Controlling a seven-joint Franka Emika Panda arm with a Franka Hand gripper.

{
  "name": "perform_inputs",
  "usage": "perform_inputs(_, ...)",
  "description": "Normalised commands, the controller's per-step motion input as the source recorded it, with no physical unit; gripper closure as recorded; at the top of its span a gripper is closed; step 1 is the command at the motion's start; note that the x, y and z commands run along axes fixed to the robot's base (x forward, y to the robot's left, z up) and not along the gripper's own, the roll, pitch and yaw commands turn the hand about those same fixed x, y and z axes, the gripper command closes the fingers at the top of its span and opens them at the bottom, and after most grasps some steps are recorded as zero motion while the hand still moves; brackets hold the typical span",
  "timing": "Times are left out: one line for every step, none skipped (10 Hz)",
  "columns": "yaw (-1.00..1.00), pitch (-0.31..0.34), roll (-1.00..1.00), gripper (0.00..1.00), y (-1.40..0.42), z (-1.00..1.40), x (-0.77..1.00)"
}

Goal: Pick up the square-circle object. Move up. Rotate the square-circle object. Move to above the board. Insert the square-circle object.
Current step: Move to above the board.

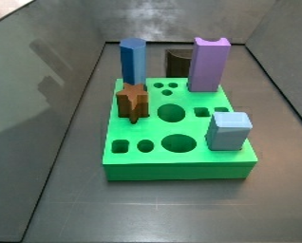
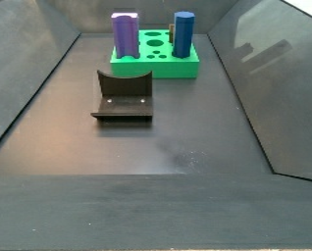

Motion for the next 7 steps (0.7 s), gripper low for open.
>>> perform_inputs(0.0, 0.124, 0.0, 1.0, -1.0, 0.1, 0.34)
perform_inputs(0.01, 0.126, 0.0, 1.0, -1.0, 0.1, 0.35)
perform_inputs(0.01, 0.132, 0.01, 1.0, -1.0, 0.1, 0.37)
perform_inputs(0.01, 0.137, 0.02, 1.0, -1.0, 0.1, 0.39)
perform_inputs(0.01, 0.148, 0.05, 1.0, -0.97, 0.11, 0.42)
perform_inputs(0.01, 0.155, 0.08, 1.0, -0.62, 0.07, 0.31)
perform_inputs(0.0, 0.152, 0.1, 1.0, -0.31, 0.04, 0.21)
